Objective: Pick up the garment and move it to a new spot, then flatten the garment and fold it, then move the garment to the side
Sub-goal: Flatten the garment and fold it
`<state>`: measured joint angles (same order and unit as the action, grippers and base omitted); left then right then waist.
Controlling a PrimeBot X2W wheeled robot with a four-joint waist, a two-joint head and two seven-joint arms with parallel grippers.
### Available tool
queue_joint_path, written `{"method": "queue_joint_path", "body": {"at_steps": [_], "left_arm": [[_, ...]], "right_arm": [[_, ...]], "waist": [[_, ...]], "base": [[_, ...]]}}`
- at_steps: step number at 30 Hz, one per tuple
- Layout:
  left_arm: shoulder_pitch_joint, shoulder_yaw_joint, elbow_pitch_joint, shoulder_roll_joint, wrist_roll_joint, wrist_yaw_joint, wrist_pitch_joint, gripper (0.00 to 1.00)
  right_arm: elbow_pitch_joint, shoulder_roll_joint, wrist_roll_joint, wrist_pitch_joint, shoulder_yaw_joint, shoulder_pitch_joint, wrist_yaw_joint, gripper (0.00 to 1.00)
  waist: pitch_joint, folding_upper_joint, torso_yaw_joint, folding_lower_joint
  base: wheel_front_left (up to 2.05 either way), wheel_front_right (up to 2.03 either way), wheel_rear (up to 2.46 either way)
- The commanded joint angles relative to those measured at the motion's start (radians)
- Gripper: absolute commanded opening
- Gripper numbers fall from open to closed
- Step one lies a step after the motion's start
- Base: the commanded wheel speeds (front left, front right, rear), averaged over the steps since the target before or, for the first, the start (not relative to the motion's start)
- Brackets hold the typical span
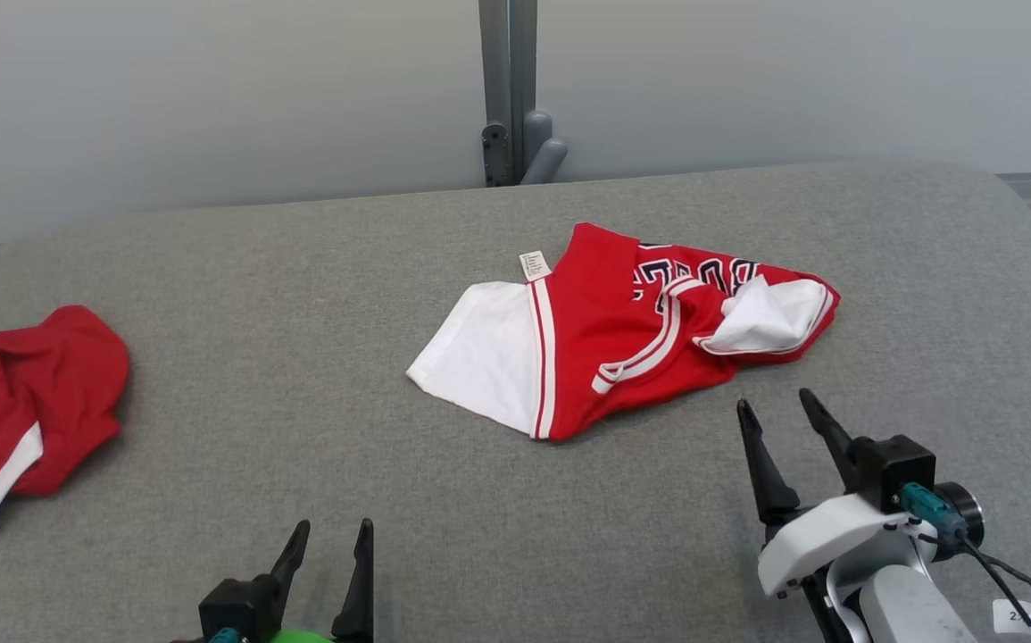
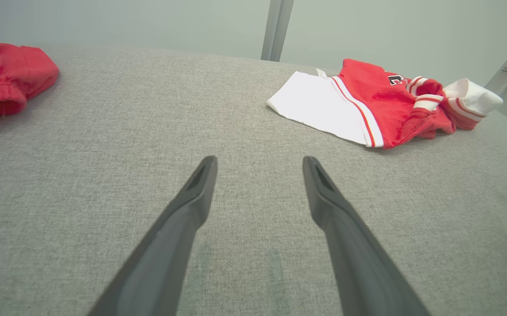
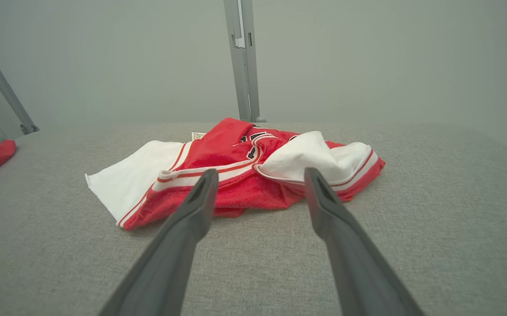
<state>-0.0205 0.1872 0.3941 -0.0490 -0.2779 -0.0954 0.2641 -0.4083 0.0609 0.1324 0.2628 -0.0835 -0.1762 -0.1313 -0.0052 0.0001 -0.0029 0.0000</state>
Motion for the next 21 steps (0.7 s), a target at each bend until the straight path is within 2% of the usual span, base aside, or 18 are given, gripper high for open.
{"method": "queue_joint_path", "body": {"at_steps": [1,5,15,21], "left_arm": [[-0.014,-0.005,-0.001,-0.003,0.007,0.002,0.001,1.0],[-0.005,0.001,0.002,-0.003,0.009,-0.002,0.001,1.0],[0.003,0.017,0.013,-0.003,0.012,-0.006,0.001,1.0],[0.023,0.022,0.015,-0.003,0.015,-0.01,0.001,1.0]], "right_arm": [[-0.001,-0.002,0.009,0.003,-0.007,0.016,0.001,1.0],[-0.009,-0.004,0.014,0.003,-0.022,0.027,0.001,1.0],[-0.024,-0.008,0.021,0.003,-0.067,-0.01,0.001,1.0],[-0.074,-0.009,0.026,0.003,-0.142,-0.051,0.001,1.0]], "waist": [[-0.009,-0.0001,-0.018,0.0],[-0.005,-0.0001,-0.021,0.0],[0.022,-0.0001,0.046,0.0],[0.048,-0.0001,0.094,0.0]], "base": [[0.0,0.0,0.0],[0.0,0.0,0.0],[0.0,0.0,0.0],[0.0,0.0,0.0]]}}
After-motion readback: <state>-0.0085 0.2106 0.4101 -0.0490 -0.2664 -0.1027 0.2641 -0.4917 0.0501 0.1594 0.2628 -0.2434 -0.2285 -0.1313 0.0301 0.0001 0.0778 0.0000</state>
